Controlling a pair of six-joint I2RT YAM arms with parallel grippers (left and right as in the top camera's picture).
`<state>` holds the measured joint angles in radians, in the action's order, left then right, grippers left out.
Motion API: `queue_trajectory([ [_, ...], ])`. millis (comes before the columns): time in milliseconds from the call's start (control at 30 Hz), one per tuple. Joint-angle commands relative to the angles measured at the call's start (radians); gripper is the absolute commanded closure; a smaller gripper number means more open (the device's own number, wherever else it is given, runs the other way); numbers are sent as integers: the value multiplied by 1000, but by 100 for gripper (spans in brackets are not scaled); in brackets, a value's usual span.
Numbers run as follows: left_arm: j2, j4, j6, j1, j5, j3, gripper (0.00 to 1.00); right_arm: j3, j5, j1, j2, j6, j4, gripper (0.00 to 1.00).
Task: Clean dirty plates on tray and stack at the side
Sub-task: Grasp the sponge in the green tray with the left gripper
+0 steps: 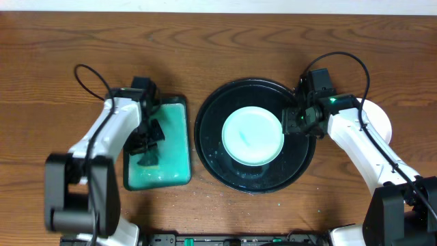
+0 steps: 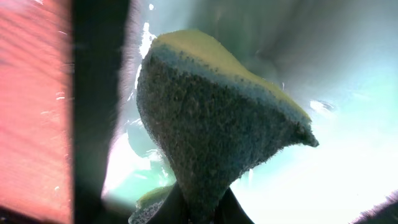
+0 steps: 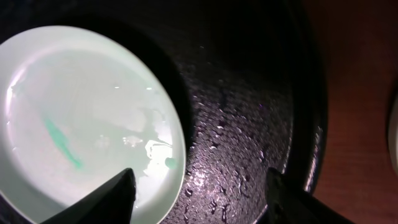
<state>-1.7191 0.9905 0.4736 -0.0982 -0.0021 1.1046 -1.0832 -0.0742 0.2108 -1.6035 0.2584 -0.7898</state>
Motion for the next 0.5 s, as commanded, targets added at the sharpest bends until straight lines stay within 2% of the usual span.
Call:
queue_trajectory([
  [0,151,33,-10,3,-5,79,93,21,-67,-7,-7,-63,22,35],
  [100,245,46,-12,3,12,83,93,45,-72,-8,-14,-65,54,35],
  [233,346,47,-36,1,109,83,93,75,-79,-16,-58,-64,116,36],
  [333,360,49,-58,1,124,83,93,75,-169,-16,-95,-114,134,48],
  [467,358,49,-79,1,166,79,93,75,-184,-14,-143,-126,136,47],
])
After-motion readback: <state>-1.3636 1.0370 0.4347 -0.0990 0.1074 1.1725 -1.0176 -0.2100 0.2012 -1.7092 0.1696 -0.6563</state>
